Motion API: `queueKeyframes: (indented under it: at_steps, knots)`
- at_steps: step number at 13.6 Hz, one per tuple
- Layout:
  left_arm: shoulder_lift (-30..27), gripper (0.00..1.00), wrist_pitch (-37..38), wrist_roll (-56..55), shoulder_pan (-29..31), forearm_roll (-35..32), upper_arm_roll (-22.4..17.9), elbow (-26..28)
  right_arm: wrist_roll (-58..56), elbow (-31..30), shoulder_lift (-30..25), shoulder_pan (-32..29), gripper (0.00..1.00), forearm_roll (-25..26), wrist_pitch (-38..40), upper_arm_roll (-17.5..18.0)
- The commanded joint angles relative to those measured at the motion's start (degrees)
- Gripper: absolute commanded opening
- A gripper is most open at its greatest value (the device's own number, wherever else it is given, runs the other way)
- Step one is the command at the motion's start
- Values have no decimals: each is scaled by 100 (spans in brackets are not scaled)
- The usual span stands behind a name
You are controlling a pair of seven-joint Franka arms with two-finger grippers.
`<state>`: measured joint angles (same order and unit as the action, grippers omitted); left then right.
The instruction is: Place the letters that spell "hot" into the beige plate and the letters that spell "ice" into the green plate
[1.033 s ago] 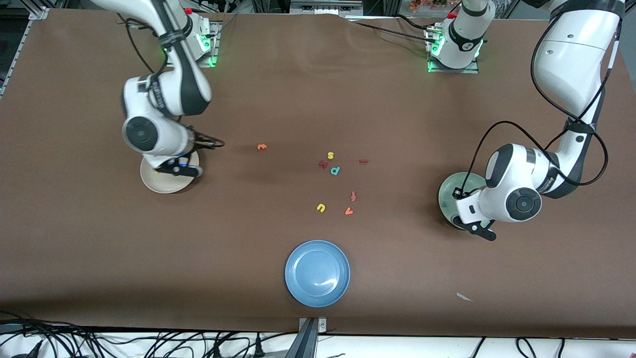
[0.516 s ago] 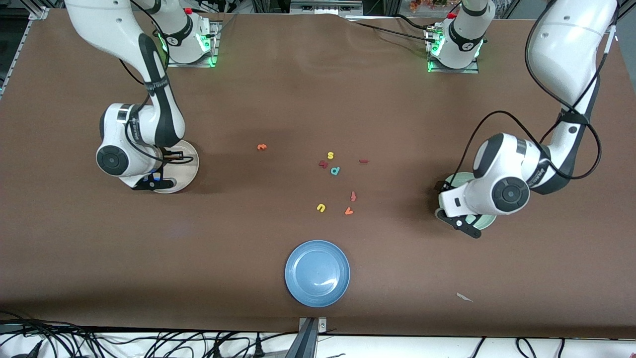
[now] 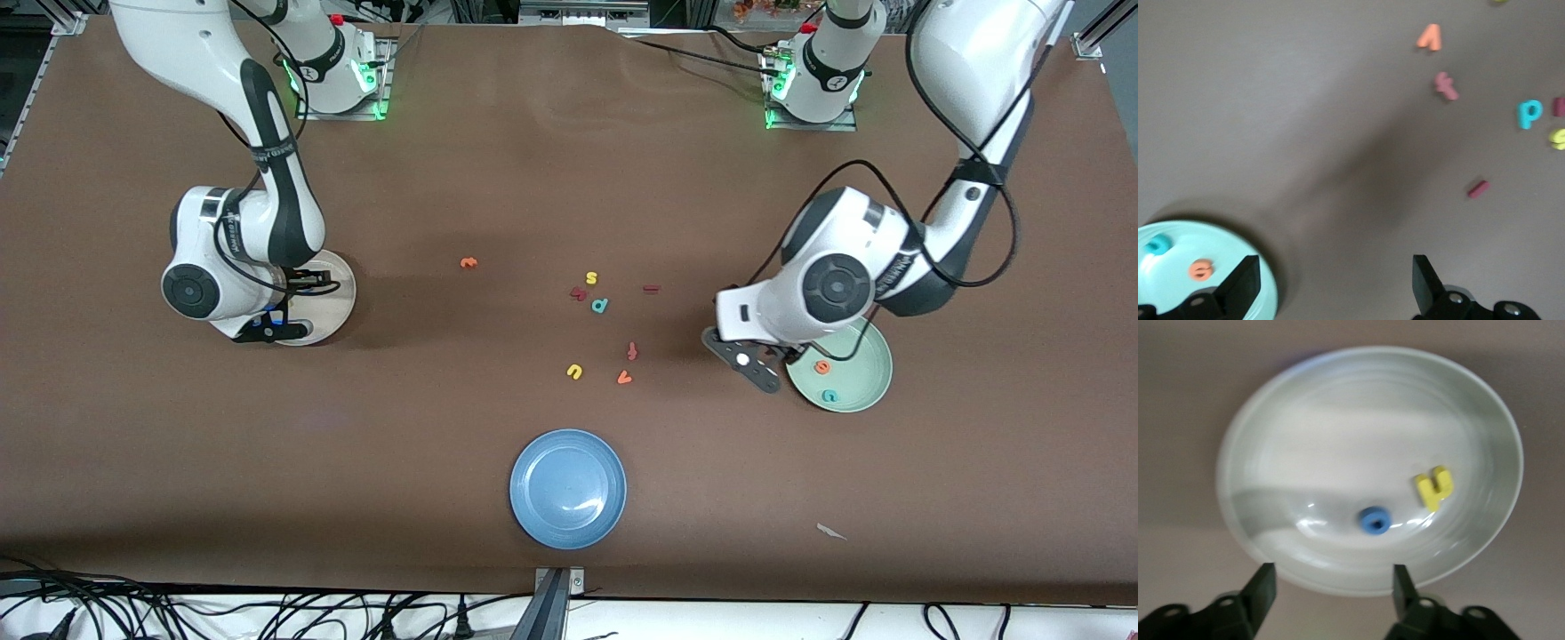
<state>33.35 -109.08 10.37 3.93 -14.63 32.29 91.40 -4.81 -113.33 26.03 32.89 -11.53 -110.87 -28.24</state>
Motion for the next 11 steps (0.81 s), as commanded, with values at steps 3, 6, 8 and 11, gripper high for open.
queueKeyframes:
  at_steps: [3, 6, 8, 11]
  knots:
    - [207, 100, -288, 105, -541, -163, 41, 62, 1444, 452, -300, 50, 99, -305, 479, 783]
    - [383, 100, -456, 684, -613, -163, 41, 97, 2726, 443, -327, 59, 98, -402, -169, 1591]
    - [366, 99, -552, 817, -718, -163, 49, 272, 3465, 382, -240, 77, 98, -394, -731, 2040]
    - [138, 95, -1280, 826, -736, -172, 49, 1053, 3899, 14, -11, 401, 98, -393, -1514, 2147]
